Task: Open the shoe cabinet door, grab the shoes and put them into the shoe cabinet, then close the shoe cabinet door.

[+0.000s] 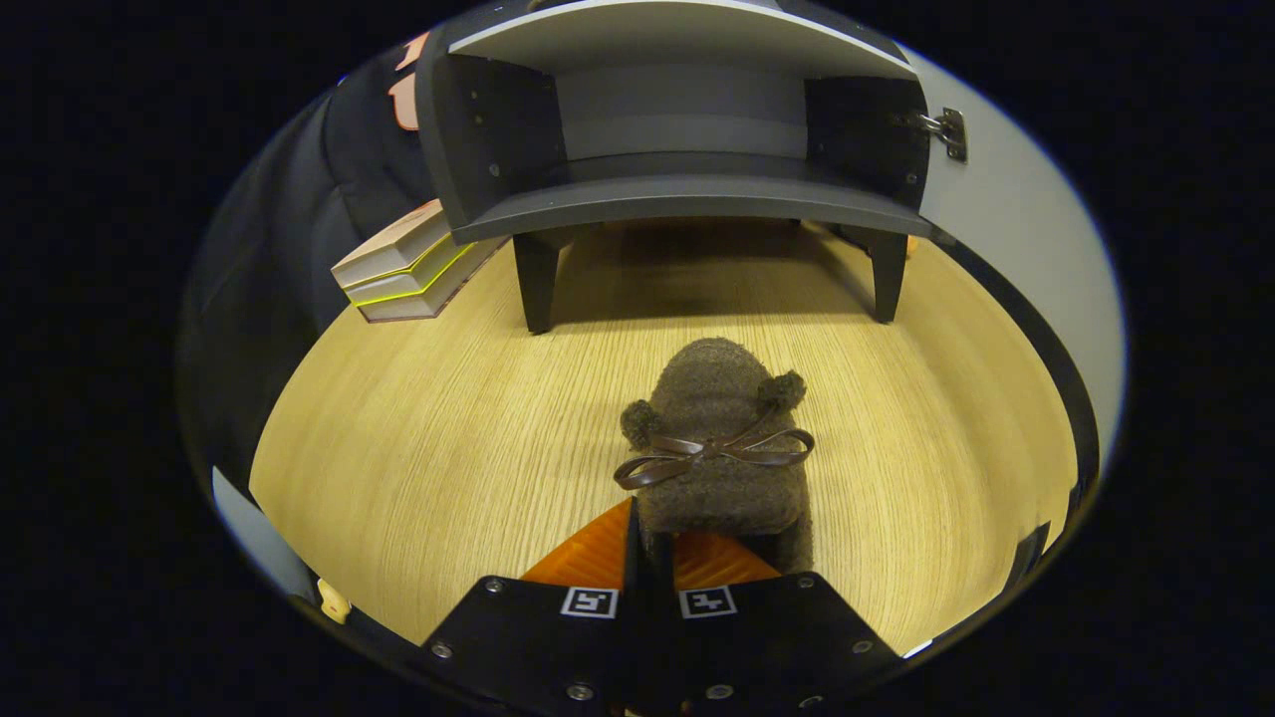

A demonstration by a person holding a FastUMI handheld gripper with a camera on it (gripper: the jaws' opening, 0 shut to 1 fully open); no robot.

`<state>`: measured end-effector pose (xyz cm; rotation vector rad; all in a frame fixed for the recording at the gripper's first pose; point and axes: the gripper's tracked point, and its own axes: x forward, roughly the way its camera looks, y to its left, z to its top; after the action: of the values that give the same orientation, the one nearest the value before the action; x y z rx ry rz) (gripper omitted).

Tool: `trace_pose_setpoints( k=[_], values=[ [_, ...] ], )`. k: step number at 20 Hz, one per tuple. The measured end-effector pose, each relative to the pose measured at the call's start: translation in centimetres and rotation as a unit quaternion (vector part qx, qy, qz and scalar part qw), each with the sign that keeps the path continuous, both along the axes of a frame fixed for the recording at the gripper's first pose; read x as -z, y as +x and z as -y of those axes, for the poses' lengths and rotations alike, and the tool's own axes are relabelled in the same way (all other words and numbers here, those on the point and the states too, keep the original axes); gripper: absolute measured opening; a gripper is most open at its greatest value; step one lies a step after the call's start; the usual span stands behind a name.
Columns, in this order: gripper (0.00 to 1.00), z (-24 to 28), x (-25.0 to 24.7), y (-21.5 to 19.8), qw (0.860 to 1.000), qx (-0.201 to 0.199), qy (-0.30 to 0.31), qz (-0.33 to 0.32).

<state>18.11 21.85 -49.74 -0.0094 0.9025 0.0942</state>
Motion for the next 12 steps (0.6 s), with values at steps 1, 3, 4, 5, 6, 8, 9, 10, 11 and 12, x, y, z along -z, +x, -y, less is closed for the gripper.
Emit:
trace_pose_setpoints(
  k=[1,3,4,5,6,8,9,10,11,12],
  values=[
    [0.08,0.0,-0.2,0.1,1.0,0.004,0.007,0.004],
    [0.06,0.0,-0.4,0.0,1.0,0.016,0.021,0.003],
    [0.05,0.1,-0.8,-0.1,1.0,0.017,0.024,0.006],
    [0.05,0.2,-1.4,-0.3,0.999,0.017,0.025,0.01],
    [0.05,0.2,-2.2,-0.6,0.999,0.014,0.029,0.016],
    [0.05,0.0,-4.1,-0.7,0.998,0.012,0.043,0.037],
    [0.05,0.0,-4.9,-0.9,0.998,0.013,0.047,0.041],
    [0.05,0.3,-5.7,-1.0,0.998,0.017,0.044,0.046],
    [0.05,0.5,-6.5,-1.2,0.998,0.02,0.041,0.051],
    [0.05,0.5,-7.4,-1.3,0.997,0.023,0.042,0.06]
  ],
)
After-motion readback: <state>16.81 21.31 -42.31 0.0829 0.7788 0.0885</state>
